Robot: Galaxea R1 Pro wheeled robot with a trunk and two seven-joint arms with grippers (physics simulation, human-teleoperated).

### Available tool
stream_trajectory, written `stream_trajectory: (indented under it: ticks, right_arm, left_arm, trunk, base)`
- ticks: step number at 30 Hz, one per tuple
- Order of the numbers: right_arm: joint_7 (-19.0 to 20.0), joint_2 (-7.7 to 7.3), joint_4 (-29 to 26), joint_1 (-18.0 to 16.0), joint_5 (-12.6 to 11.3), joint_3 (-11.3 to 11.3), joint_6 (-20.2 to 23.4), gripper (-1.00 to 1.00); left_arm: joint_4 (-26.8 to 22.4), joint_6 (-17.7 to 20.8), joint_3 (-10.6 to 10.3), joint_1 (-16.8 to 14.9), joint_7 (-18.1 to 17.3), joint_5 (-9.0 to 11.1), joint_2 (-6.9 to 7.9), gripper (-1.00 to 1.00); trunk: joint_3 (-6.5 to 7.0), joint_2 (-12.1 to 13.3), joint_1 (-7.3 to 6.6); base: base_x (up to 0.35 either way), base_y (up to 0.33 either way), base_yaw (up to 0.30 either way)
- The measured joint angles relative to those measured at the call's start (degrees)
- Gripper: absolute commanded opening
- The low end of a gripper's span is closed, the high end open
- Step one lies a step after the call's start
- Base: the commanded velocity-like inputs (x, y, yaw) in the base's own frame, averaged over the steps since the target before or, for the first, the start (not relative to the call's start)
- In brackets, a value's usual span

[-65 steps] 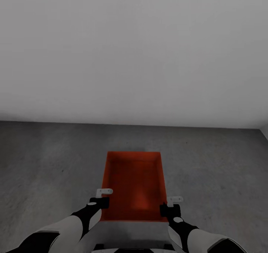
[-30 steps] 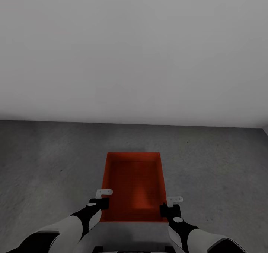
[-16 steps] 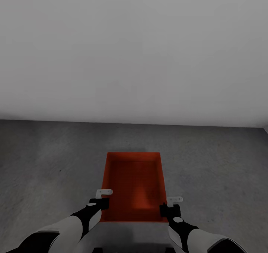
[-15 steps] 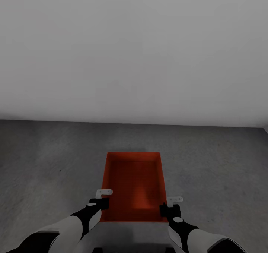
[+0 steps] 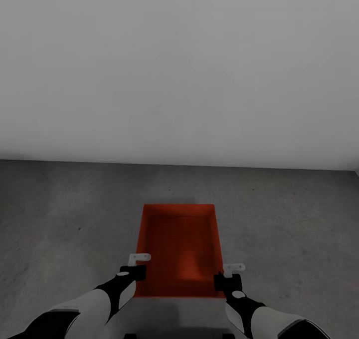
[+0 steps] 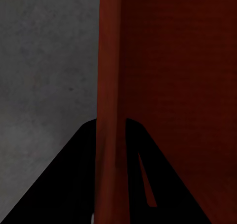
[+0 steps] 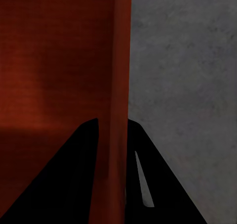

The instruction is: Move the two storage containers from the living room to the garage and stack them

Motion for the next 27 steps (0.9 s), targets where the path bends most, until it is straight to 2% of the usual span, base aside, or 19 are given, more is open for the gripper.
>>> stream_trajectory:
  ticks: [18,27]
  right_arm:
    - [0.0,0.02,0.0,0.0,-0.1,0.0,-0.1,-1.00]
    - [-0.1,0.08,0.0,0.0,-0.1,0.1,-0.1,-1.00]
  left_arm:
    - [0.0,0.0,-0.1,0.0,0.0,0.0,0.01,-1.00]
    - [-0.1,0.0,-0.1,0.0,-0.1,0.0,0.08,-1.00]
  trunk:
    - [-3.21,-7.2,3.96]
    - [-4.17,-10.8,5.93]
  base:
    - [0.000,0.000,0.000]
    - [0.000,0.000,0.000]
